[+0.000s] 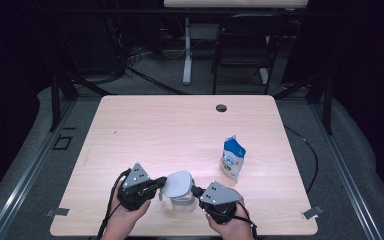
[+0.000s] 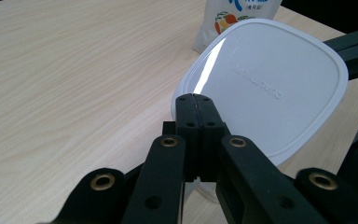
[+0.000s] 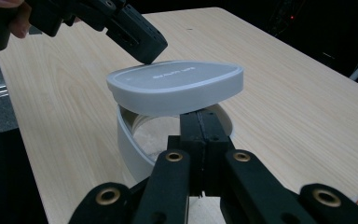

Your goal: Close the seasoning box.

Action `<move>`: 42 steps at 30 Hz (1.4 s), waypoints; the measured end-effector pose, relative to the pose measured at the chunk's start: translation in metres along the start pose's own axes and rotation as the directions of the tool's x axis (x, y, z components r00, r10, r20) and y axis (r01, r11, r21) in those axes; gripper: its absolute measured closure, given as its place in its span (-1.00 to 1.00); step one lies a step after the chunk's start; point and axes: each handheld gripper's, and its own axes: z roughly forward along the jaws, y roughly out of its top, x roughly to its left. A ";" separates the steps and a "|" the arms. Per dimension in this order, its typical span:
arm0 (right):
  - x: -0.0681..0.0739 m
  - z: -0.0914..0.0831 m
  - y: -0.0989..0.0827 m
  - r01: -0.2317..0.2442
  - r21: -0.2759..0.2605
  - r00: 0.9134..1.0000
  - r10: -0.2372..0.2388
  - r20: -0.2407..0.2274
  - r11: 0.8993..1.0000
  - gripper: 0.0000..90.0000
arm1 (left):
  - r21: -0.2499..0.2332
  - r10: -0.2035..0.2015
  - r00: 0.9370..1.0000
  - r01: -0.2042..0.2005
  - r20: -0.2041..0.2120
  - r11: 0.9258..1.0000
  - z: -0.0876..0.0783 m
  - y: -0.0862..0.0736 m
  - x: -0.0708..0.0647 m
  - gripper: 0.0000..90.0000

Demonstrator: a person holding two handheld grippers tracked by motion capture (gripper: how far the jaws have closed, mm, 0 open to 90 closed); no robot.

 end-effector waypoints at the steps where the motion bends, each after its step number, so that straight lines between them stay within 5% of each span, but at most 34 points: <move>1: 0.000 0.000 0.000 0.000 -0.002 1.000 0.000 0.001 1.000 1.00 | -0.001 0.001 1.000 -0.001 0.000 1.000 0.000 0.000 0.000 1.00; 42: 0.004 0.000 0.023 0.039 -0.036 0.999 -0.039 0.002 0.999 1.00 | -0.011 -0.025 0.999 0.024 -0.027 1.000 -0.005 -0.010 0.005 0.93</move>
